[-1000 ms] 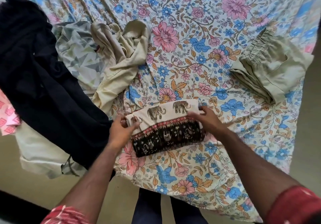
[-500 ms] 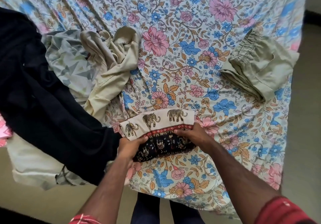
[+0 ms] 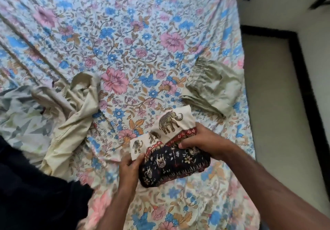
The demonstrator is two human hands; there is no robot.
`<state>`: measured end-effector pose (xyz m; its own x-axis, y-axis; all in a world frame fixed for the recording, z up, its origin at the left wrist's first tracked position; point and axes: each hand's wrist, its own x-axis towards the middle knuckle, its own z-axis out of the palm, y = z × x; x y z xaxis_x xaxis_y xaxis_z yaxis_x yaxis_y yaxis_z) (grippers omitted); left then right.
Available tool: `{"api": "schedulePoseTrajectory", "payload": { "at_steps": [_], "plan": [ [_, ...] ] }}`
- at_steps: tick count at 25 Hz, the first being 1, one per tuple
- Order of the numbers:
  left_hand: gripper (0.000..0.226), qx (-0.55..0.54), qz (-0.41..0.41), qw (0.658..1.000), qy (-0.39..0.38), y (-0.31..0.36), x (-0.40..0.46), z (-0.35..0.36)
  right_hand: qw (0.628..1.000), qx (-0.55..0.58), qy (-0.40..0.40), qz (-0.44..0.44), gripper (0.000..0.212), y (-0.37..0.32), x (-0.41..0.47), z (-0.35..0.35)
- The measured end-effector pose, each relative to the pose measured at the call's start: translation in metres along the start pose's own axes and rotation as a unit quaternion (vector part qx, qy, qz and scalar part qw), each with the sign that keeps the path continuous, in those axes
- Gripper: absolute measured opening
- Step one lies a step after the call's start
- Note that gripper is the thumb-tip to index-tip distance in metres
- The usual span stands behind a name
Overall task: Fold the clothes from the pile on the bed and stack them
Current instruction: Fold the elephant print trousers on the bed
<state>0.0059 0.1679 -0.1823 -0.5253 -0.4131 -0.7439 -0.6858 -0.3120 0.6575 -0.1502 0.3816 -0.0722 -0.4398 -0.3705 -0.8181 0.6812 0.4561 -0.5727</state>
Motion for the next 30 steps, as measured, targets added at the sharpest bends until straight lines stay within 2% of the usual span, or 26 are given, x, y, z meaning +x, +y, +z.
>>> {"api": "schedulePoseTrajectory", "payload": {
  "at_steps": [1, 2, 4, 5, 9, 11, 12, 14, 15, 16, 17, 19, 20, 22, 25, 26, 28, 30],
  "plan": [
    [0.063, -0.010, 0.023, 0.999, -0.036, 0.017, 0.000, 0.025, 0.999, -0.012, 0.019, -0.025, 0.072, -0.017, -0.009, -0.018],
    [0.076, -0.023, 0.027, 0.997, -0.068, 0.031, 0.002, 0.047, 0.998, -0.027, 0.038, -0.049, 0.065, -0.033, -0.017, -0.035],
    [0.113, -0.074, 0.005, 0.987, -0.142, 0.053, 0.011, 0.090, 0.994, -0.045, 0.068, -0.078, 0.054, -0.060, -0.029, -0.067],
    [0.121, -0.101, -0.017, 0.978, -0.183, 0.062, 0.014, 0.111, 0.993, -0.044, 0.074, -0.086, 0.053, -0.070, -0.033, -0.080],
    [0.123, -0.210, -0.090, 0.925, -0.302, 0.090, 0.020, 0.166, 0.991, -0.027, 0.074, -0.104, 0.062, -0.102, -0.045, -0.116],
    [0.131, -0.277, -0.151, 0.882, -0.349, 0.090, 0.028, 0.175, 0.991, 0.005, 0.075, -0.107, 0.067, -0.107, -0.046, -0.135],
    [0.130, -0.324, -0.171, 0.852, -0.374, 0.090, 0.034, 0.178, 0.991, 0.025, 0.074, -0.106, 0.077, -0.105, -0.044, -0.148],
    [0.127, -0.393, -0.143, 0.792, -0.444, 0.103, 0.044, 0.181, 0.990, 0.056, 0.084, -0.100, 0.096, -0.094, -0.035, -0.175],
    [0.126, -0.392, -0.112, 0.782, -0.472, 0.113, 0.050, 0.183, 0.989, 0.065, 0.096, -0.097, 0.096, -0.086, -0.030, -0.186],
    [0.127, -0.362, -0.091, 0.788, -0.489, 0.127, 0.052, 0.186, 0.987, 0.069, 0.109, -0.094, 0.092, -0.077, -0.024, -0.196],
    [0.124, -0.306, -0.091, 0.823, -0.470, 0.140, 0.060, 0.190, 0.985, 0.070, 0.126, -0.092, 0.086, -0.069, -0.018, -0.204],
    [0.095, -0.165, -0.083, 0.894, -0.409, 0.170, 0.077, 0.201, 0.978, 0.080, 0.165, -0.098, 0.079, -0.054, -0.003, -0.219],
    [0.086, -0.101, -0.068, 0.912, -0.392, 0.187, 0.083, 0.207, 0.974, 0.095, 0.177, -0.108, 0.077, -0.048, 0.005, -0.225],
    [0.089, -0.007, -0.029, 0.919, -0.393, 0.219, 0.095, 0.220, 0.959, 0.146, 0.207, -0.125, 0.077, -0.040, 0.019, -0.238],
    [0.059, 0.043, 0.027, 0.936, -0.349, 0.256, 0.120, 0.242, 0.929, 0.217, 0.267, -0.137, 0.063, -0.035, 0.044, -0.252],
    [0.055, 0.062, 0.041, 0.941, -0.330, 0.262, 0.128, 0.249, 0.923, 0.207, 0.300, -0.126, 0.063, -0.032, 0.054, -0.253],
    [0.059, 0.113, 0.081, 0.951, -0.274, 0.258, 0.152, 0.254, 0.922, 0.116, 0.364, -0.060, 0.075, -0.023, 0.074, -0.250],
    [0.064, 0.164, 0.112, 0.957, -0.209, 0.239, 0.164, 0.254, 0.910, 0.030, 0.413, -0.015, 0.071, -0.012, 0.087, -0.241]
  ]
}}
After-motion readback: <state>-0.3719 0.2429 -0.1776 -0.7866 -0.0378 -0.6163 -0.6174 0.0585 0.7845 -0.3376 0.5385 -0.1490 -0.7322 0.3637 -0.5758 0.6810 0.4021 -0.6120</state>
